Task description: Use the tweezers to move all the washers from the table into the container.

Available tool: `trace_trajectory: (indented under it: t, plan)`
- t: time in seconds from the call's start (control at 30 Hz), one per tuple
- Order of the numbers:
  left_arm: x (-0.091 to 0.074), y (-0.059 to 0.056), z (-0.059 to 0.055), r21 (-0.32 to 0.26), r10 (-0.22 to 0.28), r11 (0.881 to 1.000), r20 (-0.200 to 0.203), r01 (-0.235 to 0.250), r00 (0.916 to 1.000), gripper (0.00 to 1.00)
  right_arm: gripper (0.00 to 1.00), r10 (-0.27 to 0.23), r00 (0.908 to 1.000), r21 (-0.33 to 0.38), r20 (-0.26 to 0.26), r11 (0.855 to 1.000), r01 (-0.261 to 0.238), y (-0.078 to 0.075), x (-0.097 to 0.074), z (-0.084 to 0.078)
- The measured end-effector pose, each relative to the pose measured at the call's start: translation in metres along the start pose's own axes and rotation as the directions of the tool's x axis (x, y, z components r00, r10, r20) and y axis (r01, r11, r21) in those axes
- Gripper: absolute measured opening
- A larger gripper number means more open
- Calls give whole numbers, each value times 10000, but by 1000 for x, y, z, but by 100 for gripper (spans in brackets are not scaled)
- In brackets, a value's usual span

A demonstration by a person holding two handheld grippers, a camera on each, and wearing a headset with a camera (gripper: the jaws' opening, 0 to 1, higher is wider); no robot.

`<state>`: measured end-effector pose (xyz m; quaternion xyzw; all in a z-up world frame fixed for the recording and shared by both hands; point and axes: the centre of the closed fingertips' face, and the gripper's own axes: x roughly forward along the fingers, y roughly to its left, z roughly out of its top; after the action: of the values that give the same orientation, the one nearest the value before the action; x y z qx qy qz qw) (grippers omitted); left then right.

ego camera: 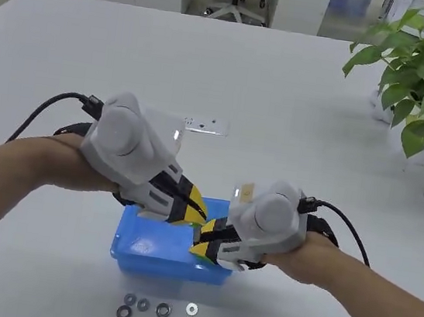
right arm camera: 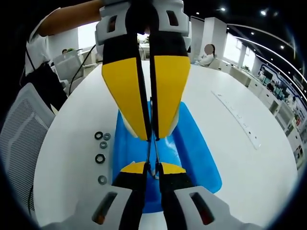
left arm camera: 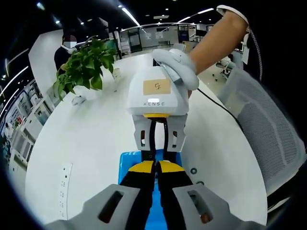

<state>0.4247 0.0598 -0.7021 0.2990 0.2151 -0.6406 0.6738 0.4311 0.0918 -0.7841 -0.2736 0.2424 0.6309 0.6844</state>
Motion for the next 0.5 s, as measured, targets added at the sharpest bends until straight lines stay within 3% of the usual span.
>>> trace_trajectory:
  t: [0.5]
  plan:
    - [-18, -7, 17, 244, 131, 9996, -16, -131, 9999, 5, 11, -235, 9994, -238, 237, 9994, 240, 5, -16, 19]
